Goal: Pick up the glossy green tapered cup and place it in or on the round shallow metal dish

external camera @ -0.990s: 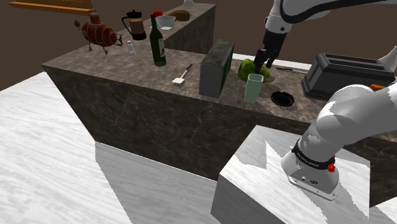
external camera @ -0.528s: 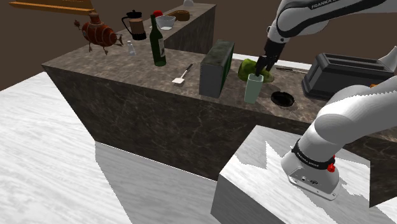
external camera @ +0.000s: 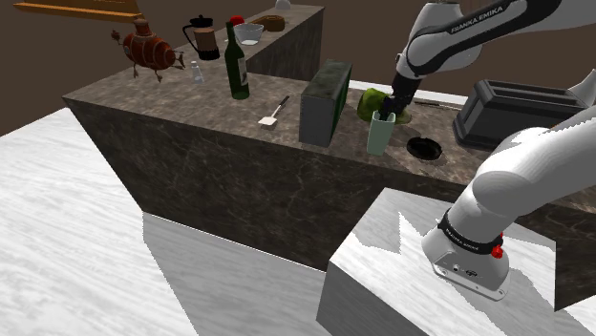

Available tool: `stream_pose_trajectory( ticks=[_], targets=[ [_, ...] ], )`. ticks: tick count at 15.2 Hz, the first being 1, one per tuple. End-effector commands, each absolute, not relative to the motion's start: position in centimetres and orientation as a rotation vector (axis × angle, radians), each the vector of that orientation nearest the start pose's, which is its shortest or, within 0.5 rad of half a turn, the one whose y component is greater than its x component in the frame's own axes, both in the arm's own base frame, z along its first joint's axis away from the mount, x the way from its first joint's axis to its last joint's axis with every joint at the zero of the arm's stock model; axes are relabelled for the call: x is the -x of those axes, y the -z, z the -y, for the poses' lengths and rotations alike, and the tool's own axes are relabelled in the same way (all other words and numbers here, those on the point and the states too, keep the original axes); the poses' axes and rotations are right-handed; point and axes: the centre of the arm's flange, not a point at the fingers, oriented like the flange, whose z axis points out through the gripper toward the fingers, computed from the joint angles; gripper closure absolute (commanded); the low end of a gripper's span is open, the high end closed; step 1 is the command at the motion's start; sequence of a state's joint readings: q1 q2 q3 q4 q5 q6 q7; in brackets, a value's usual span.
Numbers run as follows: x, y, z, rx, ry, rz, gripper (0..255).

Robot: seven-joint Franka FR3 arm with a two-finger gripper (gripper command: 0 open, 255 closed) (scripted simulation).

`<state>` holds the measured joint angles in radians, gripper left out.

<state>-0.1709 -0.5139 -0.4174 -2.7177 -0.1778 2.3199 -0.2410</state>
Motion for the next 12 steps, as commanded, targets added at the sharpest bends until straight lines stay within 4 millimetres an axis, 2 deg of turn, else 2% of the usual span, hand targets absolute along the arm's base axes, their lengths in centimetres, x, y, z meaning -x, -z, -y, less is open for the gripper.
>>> stream_pose_trajectory(
  ticks=[1, 7, 8, 12],
  targets=[
    [-31.66, -37.25, 20.37, 3.097, 0.169, -0.297, 0],
    [-31.66, -37.26, 20.37, 3.097, 0.169, -0.297, 0],
    [-31.66, -37.26, 20.37, 3.097, 0.169, -0.297, 255],
    [-31.66, -37.26, 20.37, 3.097, 0.169, -0.297, 255]
  ],
)
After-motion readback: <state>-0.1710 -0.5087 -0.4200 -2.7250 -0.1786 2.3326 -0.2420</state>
